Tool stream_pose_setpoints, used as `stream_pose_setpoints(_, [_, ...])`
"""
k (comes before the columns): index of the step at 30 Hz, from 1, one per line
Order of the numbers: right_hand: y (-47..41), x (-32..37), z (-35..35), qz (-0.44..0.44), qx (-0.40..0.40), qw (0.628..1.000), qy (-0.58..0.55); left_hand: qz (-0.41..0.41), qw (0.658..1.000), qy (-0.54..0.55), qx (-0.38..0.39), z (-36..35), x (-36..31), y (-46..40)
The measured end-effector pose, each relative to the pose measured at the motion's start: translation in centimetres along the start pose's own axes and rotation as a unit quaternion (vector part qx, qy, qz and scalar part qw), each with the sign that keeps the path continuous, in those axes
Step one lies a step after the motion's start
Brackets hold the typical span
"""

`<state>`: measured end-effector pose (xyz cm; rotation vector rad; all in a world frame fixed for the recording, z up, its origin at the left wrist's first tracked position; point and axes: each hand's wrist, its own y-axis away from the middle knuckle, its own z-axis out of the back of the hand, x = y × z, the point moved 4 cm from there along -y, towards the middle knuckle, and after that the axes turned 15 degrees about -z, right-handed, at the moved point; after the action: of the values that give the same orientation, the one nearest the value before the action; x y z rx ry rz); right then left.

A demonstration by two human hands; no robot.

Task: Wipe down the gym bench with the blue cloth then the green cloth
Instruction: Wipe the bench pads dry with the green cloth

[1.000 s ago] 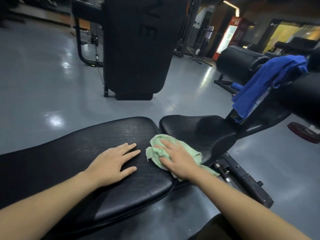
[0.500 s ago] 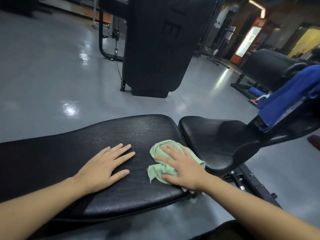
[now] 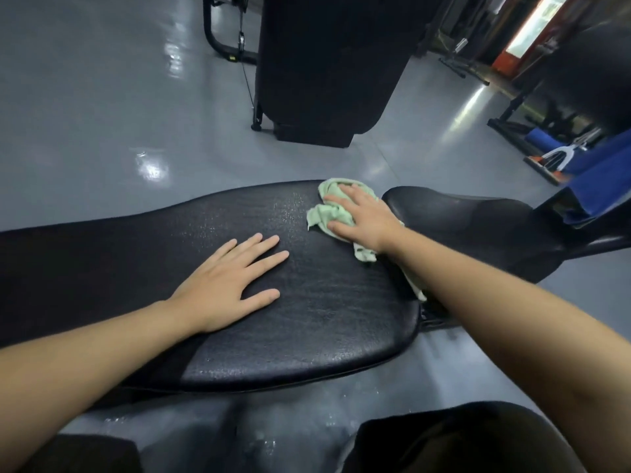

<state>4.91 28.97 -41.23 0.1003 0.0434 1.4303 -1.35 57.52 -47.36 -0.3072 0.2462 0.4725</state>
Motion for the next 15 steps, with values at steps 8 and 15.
stream_pose_setpoints(8, [-4.5, 0.3, 0.9, -0.082, 0.015, 0.994, -0.065, -0.003, 1.0, 0.0, -0.004, 0.0, 0.0, 0.0])
stream_pose_setpoints(15, [-1.7, -0.5, 0.7, -0.112, 0.003, 0.989, -0.1, -0.004, 1.0, 0.002, 0.0, 0.0, -0.1, 0.0])
